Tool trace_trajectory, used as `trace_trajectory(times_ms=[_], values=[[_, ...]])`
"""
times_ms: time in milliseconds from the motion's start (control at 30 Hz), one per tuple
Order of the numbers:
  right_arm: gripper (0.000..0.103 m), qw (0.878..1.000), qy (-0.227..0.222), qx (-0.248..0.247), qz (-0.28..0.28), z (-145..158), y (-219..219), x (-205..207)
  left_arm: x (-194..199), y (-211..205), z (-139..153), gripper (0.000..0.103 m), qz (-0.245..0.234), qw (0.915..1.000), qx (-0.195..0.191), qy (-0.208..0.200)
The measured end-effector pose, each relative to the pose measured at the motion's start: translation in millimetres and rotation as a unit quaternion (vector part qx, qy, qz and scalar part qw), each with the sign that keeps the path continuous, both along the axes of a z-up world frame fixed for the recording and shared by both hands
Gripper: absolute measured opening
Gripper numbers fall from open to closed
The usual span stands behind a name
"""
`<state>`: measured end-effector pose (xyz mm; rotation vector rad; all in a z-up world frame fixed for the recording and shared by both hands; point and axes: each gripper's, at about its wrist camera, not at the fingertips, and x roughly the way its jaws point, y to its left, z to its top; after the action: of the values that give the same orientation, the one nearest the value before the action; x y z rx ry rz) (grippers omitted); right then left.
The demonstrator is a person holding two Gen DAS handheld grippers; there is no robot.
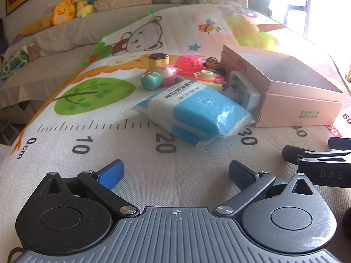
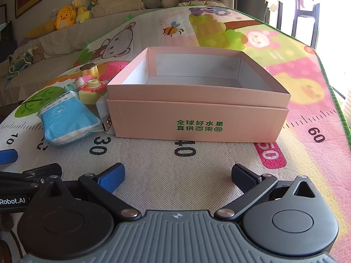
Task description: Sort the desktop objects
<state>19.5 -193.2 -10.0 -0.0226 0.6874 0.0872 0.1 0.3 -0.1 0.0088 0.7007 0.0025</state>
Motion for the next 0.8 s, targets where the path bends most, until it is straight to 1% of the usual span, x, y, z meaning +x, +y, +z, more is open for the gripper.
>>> trace_trajectory(times_ms=[800], values=[[0.103, 1.0, 0.001, 0.001, 0.0, 0.7, -0.3, -0.5, -0.1, 0.2, 0.1, 0.103, 0.0, 1.0, -0.001, -0.001]])
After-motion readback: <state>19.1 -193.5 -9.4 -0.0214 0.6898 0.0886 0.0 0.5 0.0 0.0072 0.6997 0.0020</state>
